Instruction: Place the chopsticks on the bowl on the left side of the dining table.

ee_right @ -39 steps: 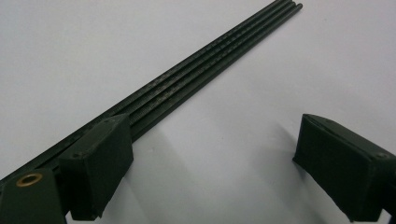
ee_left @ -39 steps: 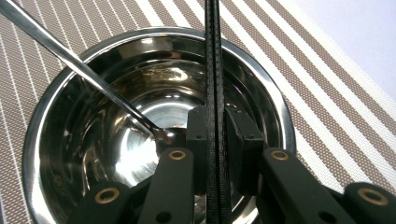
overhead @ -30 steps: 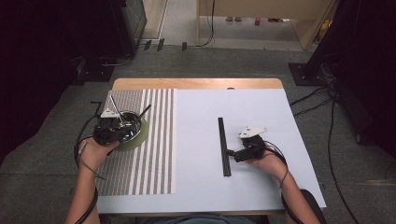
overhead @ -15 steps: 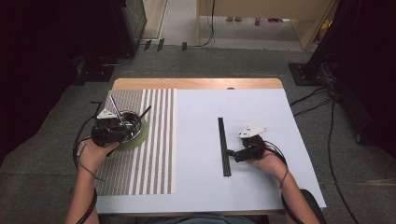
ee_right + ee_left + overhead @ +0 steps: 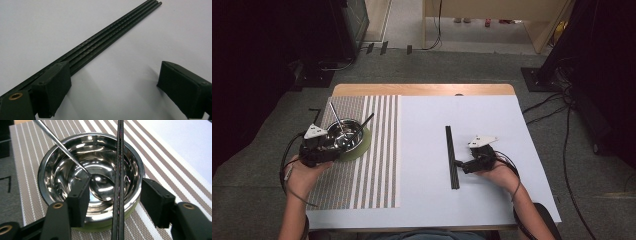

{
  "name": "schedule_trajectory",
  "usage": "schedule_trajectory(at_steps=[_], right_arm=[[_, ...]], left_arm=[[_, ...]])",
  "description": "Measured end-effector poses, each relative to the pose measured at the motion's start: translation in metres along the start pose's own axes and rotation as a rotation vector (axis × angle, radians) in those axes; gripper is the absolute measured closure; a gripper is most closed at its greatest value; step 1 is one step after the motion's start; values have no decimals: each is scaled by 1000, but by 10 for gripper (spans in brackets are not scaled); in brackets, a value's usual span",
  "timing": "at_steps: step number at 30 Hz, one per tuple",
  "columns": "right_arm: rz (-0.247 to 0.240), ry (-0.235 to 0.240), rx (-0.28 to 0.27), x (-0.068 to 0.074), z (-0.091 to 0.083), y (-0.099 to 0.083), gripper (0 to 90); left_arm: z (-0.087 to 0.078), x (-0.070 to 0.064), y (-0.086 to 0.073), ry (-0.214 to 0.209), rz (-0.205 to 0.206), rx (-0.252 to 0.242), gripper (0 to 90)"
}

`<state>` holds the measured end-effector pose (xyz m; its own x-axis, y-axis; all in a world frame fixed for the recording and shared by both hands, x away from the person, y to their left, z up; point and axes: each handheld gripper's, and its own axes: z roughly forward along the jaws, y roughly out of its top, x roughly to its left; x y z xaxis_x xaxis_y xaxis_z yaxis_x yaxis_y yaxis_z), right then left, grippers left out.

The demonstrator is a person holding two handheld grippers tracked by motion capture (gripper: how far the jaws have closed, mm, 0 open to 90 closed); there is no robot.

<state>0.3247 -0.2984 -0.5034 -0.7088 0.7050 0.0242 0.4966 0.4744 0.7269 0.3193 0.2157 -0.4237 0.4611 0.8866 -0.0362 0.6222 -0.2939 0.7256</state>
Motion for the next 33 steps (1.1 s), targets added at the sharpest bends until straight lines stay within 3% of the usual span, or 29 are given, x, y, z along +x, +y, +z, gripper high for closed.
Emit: schedule_trajectory(at_steps=[15,22,33], right_arm=[[-1,0,0,0,0,0,109],[-1,0,-1,0,0,0,110],[-3,0,-1,0,0,0,110]], left_arm=[[-11,-1,-17,59,1,-17,350],[-10,1,-21,82,-3,-2,334],[-8,3,-24,74,-10,10,335]])
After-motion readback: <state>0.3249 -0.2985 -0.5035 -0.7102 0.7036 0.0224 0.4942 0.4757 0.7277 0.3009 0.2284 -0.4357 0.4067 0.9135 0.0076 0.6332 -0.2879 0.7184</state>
